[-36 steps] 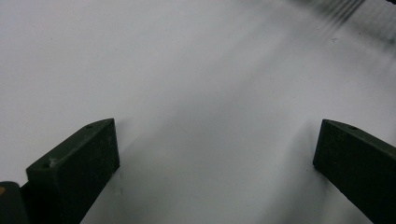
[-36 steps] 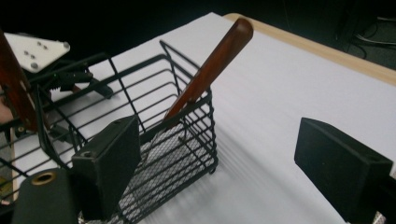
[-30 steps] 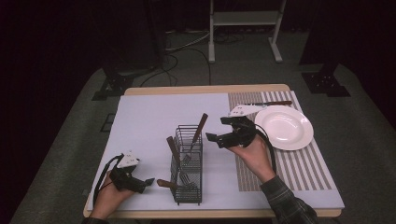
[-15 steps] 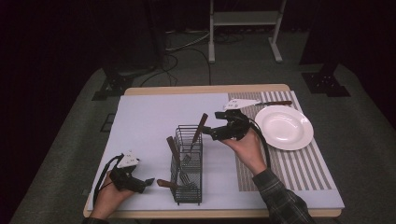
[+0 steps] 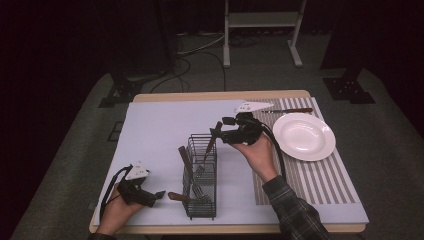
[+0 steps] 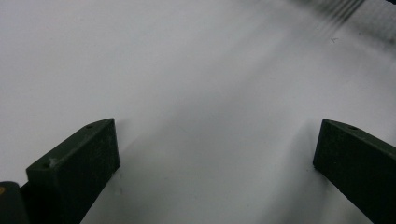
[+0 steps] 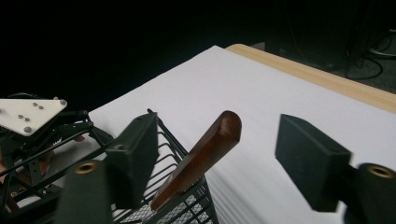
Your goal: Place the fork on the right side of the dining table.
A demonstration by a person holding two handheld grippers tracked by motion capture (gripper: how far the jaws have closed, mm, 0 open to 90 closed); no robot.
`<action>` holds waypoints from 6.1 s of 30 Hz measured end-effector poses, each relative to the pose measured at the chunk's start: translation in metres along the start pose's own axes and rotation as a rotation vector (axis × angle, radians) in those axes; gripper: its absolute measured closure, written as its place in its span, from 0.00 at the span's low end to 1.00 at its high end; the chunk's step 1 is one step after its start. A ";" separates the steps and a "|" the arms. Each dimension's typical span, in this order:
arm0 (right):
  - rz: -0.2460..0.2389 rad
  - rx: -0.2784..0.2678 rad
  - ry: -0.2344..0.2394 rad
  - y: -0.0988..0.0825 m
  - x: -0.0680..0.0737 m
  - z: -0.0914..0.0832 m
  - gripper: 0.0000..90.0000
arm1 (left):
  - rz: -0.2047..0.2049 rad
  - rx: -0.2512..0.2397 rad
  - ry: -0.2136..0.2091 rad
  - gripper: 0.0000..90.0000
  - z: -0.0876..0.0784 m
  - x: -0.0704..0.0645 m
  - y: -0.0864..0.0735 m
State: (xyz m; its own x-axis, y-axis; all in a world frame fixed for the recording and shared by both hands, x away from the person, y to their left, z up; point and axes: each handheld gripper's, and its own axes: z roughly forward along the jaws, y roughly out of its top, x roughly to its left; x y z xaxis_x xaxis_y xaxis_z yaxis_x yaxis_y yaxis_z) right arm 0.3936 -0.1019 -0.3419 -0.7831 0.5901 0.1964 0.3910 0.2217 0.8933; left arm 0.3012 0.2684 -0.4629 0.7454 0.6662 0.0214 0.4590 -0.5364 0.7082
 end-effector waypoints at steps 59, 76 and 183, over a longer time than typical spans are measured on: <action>-0.042 -0.197 0.187 0.016 0.030 -0.054 0.89 | 0.000 0.003 -0.001 0.00 0.000 0.000 0.000; -0.089 -0.243 0.165 0.045 0.037 -0.078 0.89 | 0.000 0.002 -0.001 0.00 0.000 0.000 0.000; 0.163 -0.150 -0.347 -0.090 -0.047 -0.222 0.87 | -0.001 0.001 -0.001 0.00 0.000 0.000 0.000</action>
State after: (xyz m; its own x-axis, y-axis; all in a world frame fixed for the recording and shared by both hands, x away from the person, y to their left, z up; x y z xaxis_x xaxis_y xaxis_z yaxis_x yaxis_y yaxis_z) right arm 0.2880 -0.3214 -0.3414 -0.4972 0.8404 0.2154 0.4021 0.0032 0.9156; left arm 0.3011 0.2684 -0.4628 0.7455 0.6662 0.0206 0.4601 -0.5368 0.7073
